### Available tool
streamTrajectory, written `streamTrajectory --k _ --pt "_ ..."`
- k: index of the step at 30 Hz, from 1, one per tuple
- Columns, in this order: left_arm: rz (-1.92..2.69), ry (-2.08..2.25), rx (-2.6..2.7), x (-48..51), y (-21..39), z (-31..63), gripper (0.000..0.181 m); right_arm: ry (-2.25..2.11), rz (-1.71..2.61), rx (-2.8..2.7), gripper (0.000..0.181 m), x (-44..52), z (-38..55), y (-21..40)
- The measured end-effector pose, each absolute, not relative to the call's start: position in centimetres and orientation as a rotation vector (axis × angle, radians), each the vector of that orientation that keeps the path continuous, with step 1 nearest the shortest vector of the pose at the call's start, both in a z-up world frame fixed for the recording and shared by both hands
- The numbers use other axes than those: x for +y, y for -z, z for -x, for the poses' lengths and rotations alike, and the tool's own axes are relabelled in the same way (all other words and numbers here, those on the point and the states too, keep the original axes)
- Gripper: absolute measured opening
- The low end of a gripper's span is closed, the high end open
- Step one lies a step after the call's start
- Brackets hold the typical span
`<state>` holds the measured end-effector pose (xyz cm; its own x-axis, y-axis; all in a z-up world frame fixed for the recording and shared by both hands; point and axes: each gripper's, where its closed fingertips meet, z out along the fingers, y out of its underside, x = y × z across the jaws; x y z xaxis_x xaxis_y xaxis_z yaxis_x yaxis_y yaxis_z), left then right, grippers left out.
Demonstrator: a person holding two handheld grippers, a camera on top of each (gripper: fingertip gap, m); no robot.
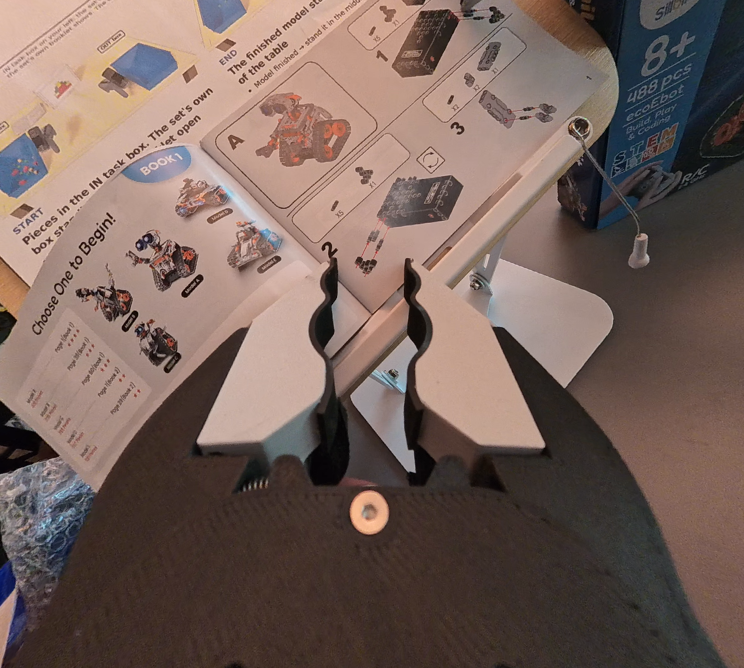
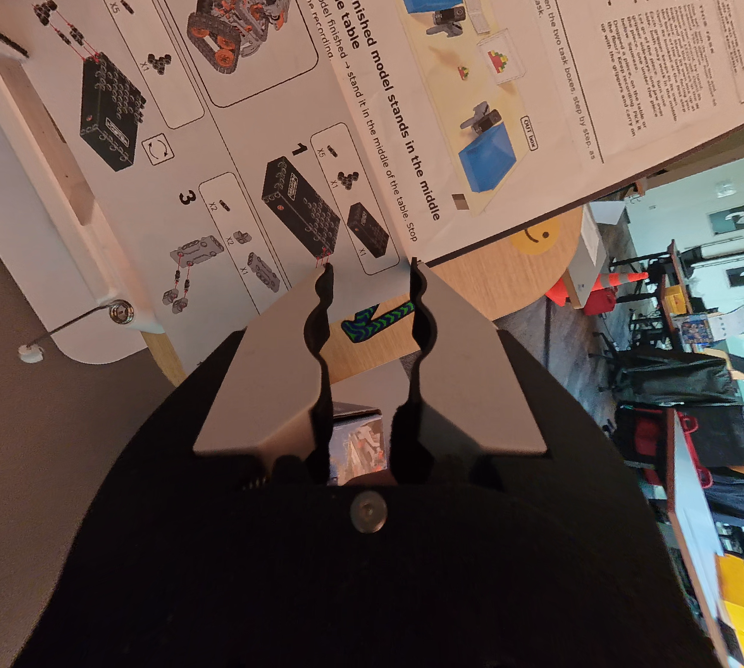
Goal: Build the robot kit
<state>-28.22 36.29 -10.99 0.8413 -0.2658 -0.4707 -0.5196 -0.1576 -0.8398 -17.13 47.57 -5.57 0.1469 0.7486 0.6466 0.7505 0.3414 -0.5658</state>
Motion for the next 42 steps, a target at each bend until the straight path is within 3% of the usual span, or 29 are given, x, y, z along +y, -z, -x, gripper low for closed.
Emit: streamTrajectory --k 3,8,13,25,37,42 --pt "1.749 -0.255 0.611 36.3 11.0 28.2 0.030 -0.042 1.447 -1.554 0.034 47.9 16.9 5.5" --pt "1.751 -0.258 0.622 36.3 11.0 28.1 0.031 -0.004 1.412 -1.523 0.008 48.6 16.4 4.5" --pt "1.758 -0.266 0.637 36.4 11.0 27.8 0.031 -0.009 1.389 -1.518 0.000 48.6 16.3 4.1" --pt "1.743 -0.301 0.699 36.6 10.1 26.2 0.037 -0.144 1.368 -1.520 0.000 46.7 16.3 3.0" --pt "1.658 0.062 0.580 40.1 5.2 17.8 0.044 -0.771 1.503 -1.451 0.000 41.2 17.6 0.8" --pt "1.697 0.079 0.532 41.9 5.9 16.6 0.052 -0.581 1.512 -1.453 0.000 42.5 16.9 1.6"
